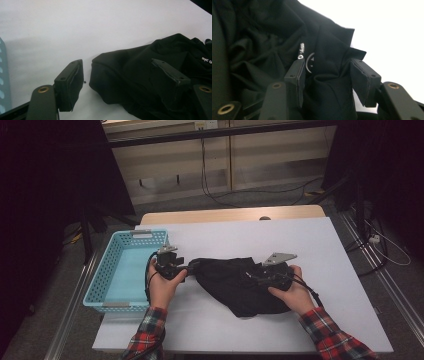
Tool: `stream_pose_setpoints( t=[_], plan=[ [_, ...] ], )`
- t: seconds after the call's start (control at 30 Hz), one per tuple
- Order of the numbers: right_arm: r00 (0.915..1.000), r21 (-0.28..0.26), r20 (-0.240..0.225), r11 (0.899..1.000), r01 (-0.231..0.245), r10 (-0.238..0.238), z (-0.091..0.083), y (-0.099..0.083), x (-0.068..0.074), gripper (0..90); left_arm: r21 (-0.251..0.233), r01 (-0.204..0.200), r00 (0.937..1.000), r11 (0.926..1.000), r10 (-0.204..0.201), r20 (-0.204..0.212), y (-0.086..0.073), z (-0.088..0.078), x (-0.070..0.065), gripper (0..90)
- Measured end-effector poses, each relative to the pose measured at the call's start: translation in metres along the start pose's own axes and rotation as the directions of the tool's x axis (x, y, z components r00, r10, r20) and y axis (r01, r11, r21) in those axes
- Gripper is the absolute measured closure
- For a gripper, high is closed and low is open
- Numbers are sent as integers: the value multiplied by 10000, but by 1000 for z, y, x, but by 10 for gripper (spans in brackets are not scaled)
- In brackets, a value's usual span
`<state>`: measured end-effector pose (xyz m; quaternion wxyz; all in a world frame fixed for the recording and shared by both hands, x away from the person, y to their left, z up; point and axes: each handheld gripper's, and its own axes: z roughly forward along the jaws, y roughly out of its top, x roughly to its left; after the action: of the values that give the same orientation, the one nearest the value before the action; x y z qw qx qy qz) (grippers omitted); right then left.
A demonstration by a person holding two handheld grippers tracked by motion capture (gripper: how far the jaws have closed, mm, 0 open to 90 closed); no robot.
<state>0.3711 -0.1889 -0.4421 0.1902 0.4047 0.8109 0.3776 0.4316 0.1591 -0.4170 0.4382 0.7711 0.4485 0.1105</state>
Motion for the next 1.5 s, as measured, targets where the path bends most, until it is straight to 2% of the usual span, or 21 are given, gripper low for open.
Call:
stream_pose_setpoints(
  t=[0.13,0.27,0.33,0.4,0.6,0.67,0.77,0.87,0.93,1.0,1.03,1.07,1.1,1.2,1.27,1.4,1.5],
  plan=[
    [9990,-304,-188,9987,-416,410,-3,4,-3,456,41,-31,10000,10000,32,-3,0,1,-1,276],
    [9984,-451,-105,9974,-555,551,-5,7,-8,447,29,-87,10000,10000,87,34,1,2,-4,276],
    [9970,-518,-29,9956,-774,774,-6,9,-12,447,48,-132,9999,9999,132,73,1,2,-4,276],
    [9958,-622,174,9942,-881,894,-8,12,-17,446,52,-129,9999,9999,129,90,1,3,-5,276],
    [9850,-859,581,9838,-1573,1626,-12,14,-35,413,115,-113,9999,9999,112,85,1,4,-4,263],
    [9789,-960,798,9789,-1803,1881,-14,13,-41,413,128,-121,9999,9998,120,80,1,4,-4,262],
    [9708,-862,1191,9762,-1990,2084,-11,11,-48,420,141,-115,9999,9998,114,88,1,5,-4,261],
    [9646,-493,1491,9759,-2125,2176,0,7,-52,428,184,-128,9999,9997,126,110,1,5,-5,260],
    [9653,-196,1642,9791,-2025,2029,9,5,-52,437,175,-138,9998,9998,136,113,1,5,-5,258],
    [9665,-129,1326,9754,-2201,2198,15,2,-50,436,140,-90,9999,9999,89,106,1,4,-4,258],
    [9691,91,1149,9753,-2205,2180,18,2,-47,435,140,-96,9999,9999,95,93,1,4,-4,258],
    [9738,426,1139,9783,-2028,1969,20,1,-43,438,161,-102,9999,9998,100,88,1,4,-4,258],
    [9786,459,1094,9826,-1801,1743,22,1,-39,451,176,-104,9999,9998,102,102,1,4,-4,258],
    [9860,533,1055,9894,-1354,1292,20,2,-31,466,195,-107,9999,9998,105,95,0,3,-4,258],
    [9911,630,945,9929,-1004,943,20,1,-24,507,187,-101,9999,9998,100,103,0,3,-4,258],
    [9909,532,849,9926,-1092,1045,17,-2,-20,564,128,-86,9999,9999,85,117,1,1,-5,258],
    [9934,468,652,9941,-976,945,17,-3,-18,665,111,-78,9999,9999,77,111,0,1,-4,258]
  ],
)
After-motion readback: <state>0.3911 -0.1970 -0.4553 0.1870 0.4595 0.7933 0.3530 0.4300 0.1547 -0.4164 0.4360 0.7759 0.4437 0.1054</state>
